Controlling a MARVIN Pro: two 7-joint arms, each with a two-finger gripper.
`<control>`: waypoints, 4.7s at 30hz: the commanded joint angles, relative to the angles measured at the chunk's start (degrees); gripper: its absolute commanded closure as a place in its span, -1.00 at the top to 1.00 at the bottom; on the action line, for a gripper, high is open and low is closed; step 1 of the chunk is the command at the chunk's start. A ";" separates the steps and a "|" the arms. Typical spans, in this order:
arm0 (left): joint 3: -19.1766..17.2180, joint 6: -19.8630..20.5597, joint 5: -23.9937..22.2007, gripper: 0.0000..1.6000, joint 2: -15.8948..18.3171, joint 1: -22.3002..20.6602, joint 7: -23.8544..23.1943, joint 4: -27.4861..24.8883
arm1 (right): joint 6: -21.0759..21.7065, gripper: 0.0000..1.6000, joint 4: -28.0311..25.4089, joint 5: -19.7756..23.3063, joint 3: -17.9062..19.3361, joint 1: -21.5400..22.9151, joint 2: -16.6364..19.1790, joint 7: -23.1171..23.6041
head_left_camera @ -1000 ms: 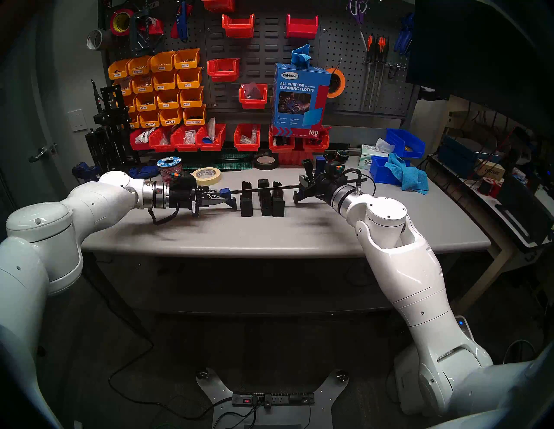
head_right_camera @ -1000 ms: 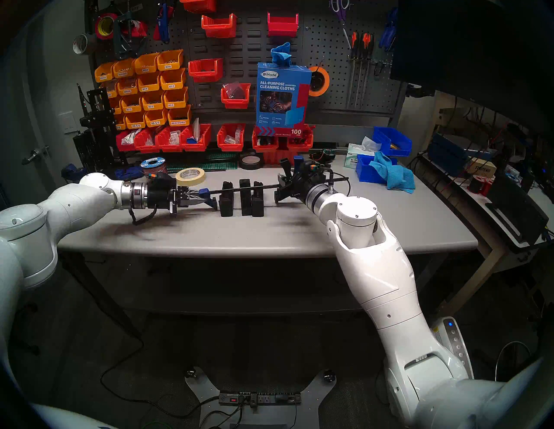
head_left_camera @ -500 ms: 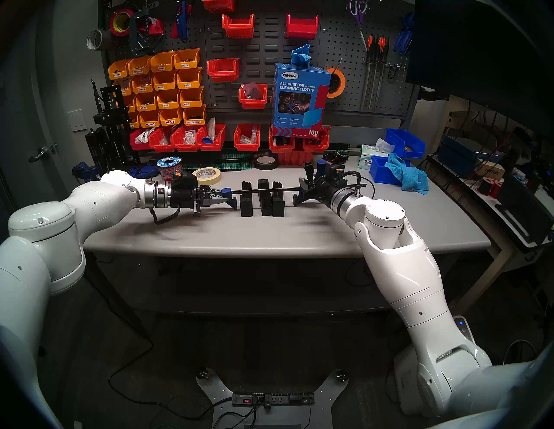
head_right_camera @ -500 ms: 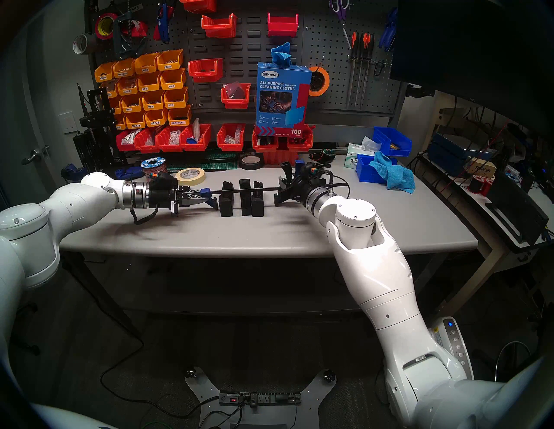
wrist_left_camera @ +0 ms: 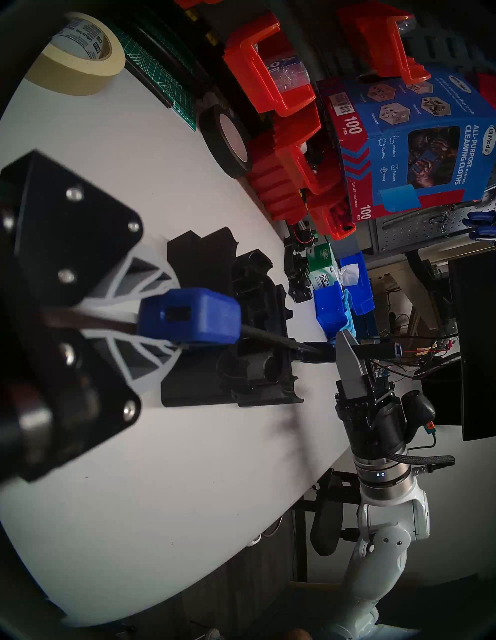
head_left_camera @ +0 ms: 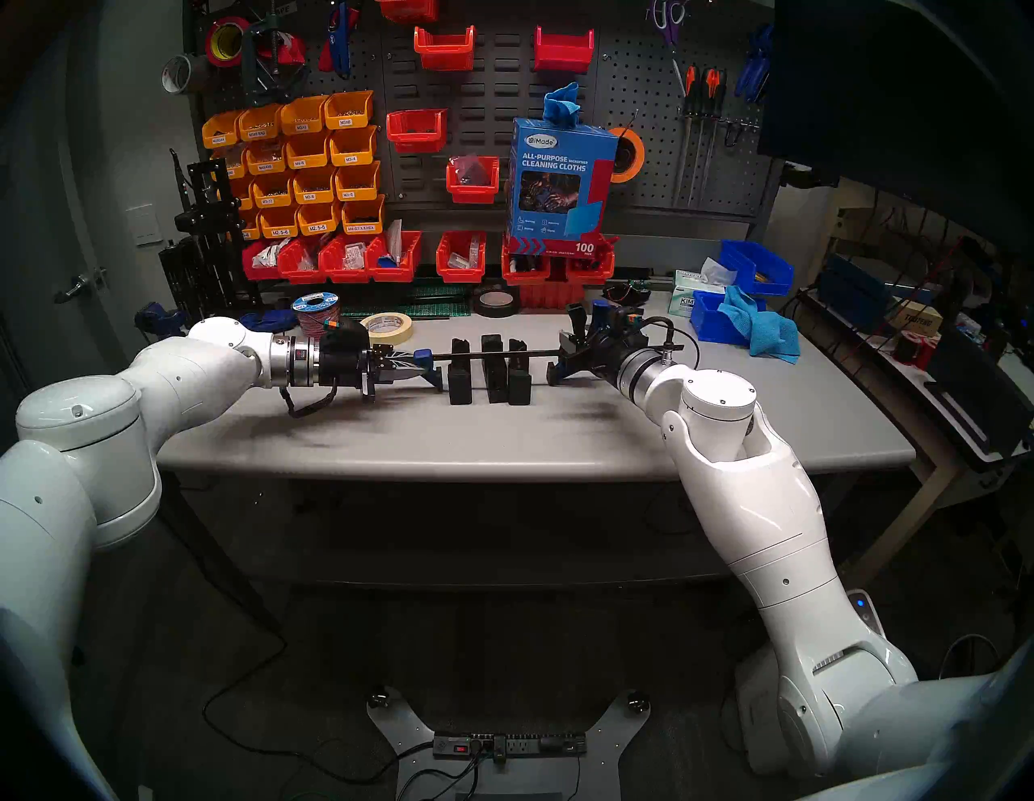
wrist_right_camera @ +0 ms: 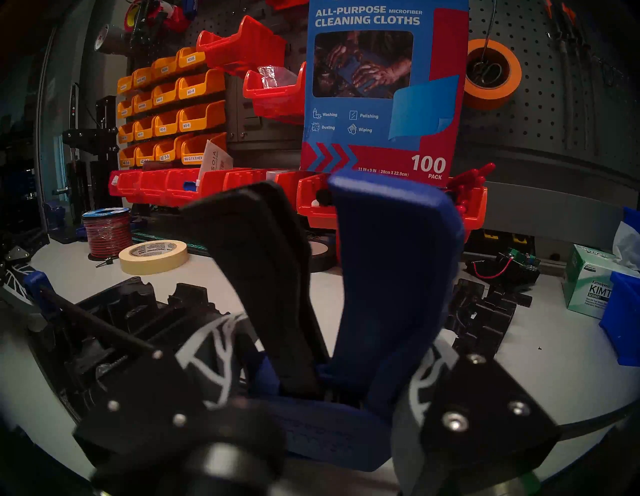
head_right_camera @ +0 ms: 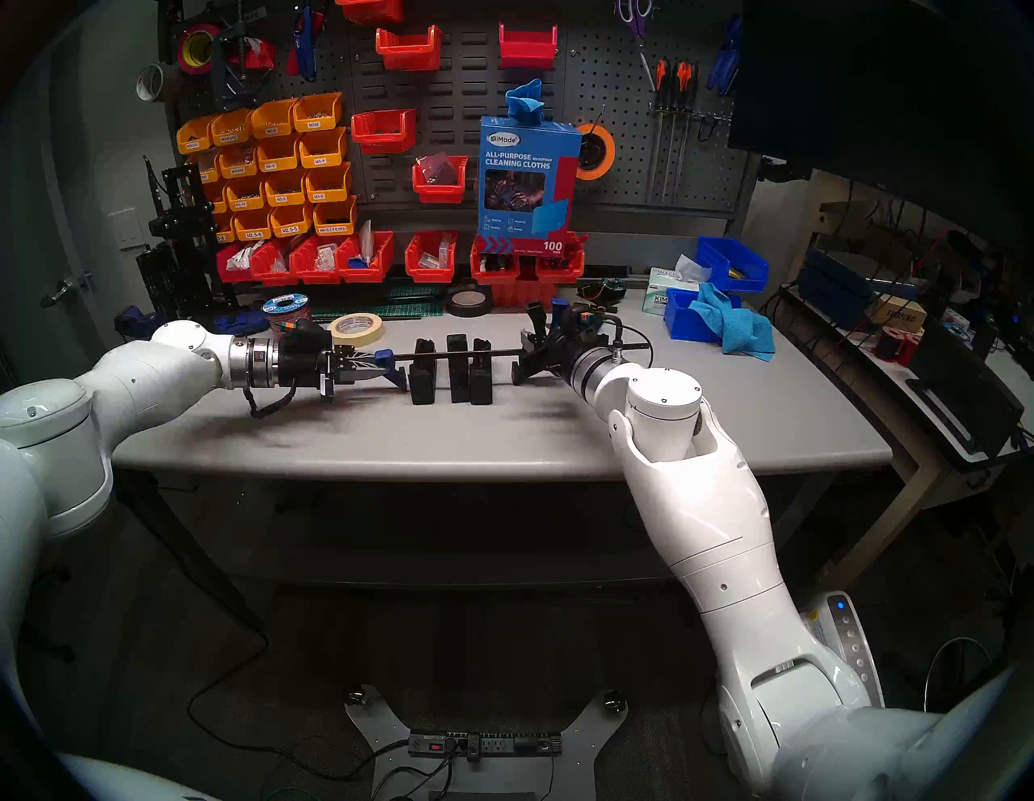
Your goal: Clamp the two 3D printed pieces together with the clamp
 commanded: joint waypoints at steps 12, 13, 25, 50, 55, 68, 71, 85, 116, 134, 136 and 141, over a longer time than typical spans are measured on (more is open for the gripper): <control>-0.87 -0.09 -0.82 -1.00 -1.24 -1.70 -6.60 0.17 | 0.40 -1.00 0.09 -0.64 -0.42 1.74 0.86 0.65; -0.61 -0.08 -0.60 -1.00 -0.83 -1.75 -5.52 -0.70 | 0.46 -1.00 0.08 -0.68 -0.44 1.79 0.89 0.68; -0.81 -0.09 -0.75 -1.00 -1.12 -1.71 -6.30 -0.09 | 0.57 -1.00 0.91 -1.17 -0.36 2.80 1.37 0.83; -0.58 0.64 -0.69 -1.00 -1.40 -1.66 -5.59 -0.05 | -0.19 -1.00 1.38 -1.09 -0.33 2.97 0.82 0.74; -0.95 0.73 -0.99 -1.00 -2.23 -1.51 -7.00 1.57 | -0.98 -1.00 1.79 -1.43 -0.22 3.03 0.68 0.53; -0.94 0.78 -0.56 -1.00 -2.15 -1.48 -5.86 1.25 | -2.10 -1.00 4.13 -1.66 -0.65 5.18 -0.68 1.03; -1.19 0.77 -0.72 -1.00 -2.52 -1.44 -6.82 2.04 | -2.20 -1.00 4.57 -1.70 -0.86 5.66 -1.02 1.15; -1.16 0.74 -0.45 -1.00 -2.34 -1.43 -6.14 1.64 | -2.44 -1.00 6.72 -1.61 -2.37 8.41 -3.06 1.75; -1.20 0.79 0.16 -1.00 -1.95 -1.43 -5.09 0.90 | 2.05 -1.00 6.75 -0.14 -4.29 10.19 -4.98 2.64; -1.26 0.81 0.46 -1.00 -1.77 -1.42 -4.66 0.58 | 2.51 -1.00 7.01 0.21 -5.10 10.52 -5.88 2.35; -1.27 0.82 0.48 -1.00 -1.76 -1.42 -4.65 0.56 | 2.56 -1.00 7.01 0.25 -5.13 10.53 -5.90 2.35; -1.28 0.82 0.54 -1.00 -1.72 -1.42 -4.55 0.49 | 2.64 -1.00 7.10 0.36 -5.33 10.62 -6.14 2.28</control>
